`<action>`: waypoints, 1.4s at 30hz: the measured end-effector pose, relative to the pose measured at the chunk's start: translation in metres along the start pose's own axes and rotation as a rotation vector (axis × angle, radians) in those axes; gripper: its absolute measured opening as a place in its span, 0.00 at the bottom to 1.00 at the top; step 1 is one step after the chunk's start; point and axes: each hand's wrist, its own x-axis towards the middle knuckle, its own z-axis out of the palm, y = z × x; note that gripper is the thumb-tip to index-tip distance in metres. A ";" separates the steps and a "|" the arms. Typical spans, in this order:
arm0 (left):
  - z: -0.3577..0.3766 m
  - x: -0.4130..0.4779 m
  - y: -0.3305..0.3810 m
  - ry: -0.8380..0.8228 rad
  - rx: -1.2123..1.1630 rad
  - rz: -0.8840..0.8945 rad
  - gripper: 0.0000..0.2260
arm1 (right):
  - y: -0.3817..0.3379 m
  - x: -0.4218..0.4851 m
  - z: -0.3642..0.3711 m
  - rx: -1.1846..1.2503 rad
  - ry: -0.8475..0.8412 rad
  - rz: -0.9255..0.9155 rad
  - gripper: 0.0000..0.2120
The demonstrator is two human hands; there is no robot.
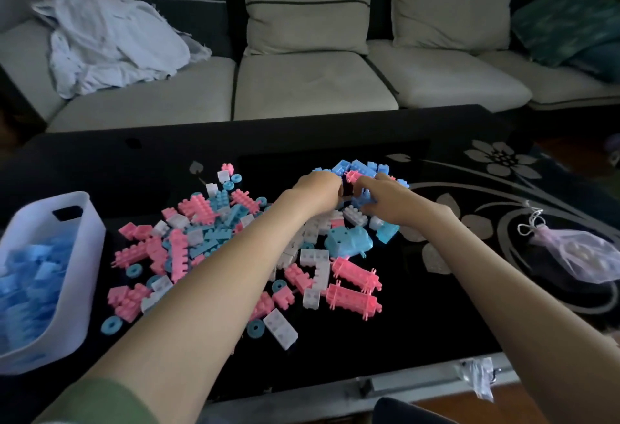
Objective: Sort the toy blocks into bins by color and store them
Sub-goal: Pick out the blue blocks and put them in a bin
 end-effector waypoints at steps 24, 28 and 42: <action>-0.010 -0.031 -0.023 0.529 -0.387 0.003 0.11 | -0.006 0.000 -0.002 0.092 0.038 0.014 0.03; -0.010 -0.024 -0.016 0.414 -0.308 0.093 0.09 | 0.004 -0.006 -0.011 0.122 0.114 0.036 0.04; 0.012 0.022 0.006 0.035 -0.002 0.018 0.15 | -0.006 -0.002 -0.008 -0.087 -0.141 0.031 0.03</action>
